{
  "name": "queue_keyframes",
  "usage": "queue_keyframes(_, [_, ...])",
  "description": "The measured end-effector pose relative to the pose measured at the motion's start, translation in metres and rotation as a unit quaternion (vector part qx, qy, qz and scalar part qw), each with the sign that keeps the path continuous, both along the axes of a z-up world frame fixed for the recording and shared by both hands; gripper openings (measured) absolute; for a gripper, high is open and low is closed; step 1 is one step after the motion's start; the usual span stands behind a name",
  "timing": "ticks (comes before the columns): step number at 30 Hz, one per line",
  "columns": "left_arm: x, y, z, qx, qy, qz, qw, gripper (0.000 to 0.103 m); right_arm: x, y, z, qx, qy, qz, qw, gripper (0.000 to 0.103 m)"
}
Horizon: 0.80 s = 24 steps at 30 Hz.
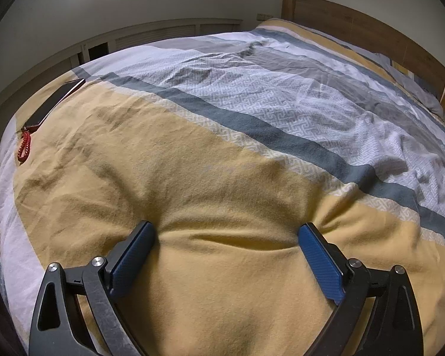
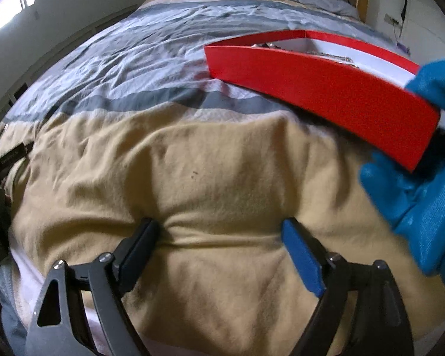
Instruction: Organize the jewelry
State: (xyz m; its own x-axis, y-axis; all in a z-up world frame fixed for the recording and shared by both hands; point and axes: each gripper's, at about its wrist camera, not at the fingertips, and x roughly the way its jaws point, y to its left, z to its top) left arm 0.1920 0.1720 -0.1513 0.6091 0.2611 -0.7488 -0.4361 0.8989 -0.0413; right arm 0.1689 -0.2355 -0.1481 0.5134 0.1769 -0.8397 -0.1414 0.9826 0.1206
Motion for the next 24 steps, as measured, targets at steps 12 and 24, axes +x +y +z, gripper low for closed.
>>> queue_keyframes(12, [0.001,-0.001,-0.001,0.006,0.004,0.000,1.0000,0.097,-0.002,0.016,0.003,-0.052,-0.007,0.008,0.999,0.087])
queue_keyframes(24, [0.002,-0.002,-0.001,0.008,0.005,0.000,1.0000,0.097,0.000,-0.003,0.001,0.021,-0.001,0.000,1.000,0.088])
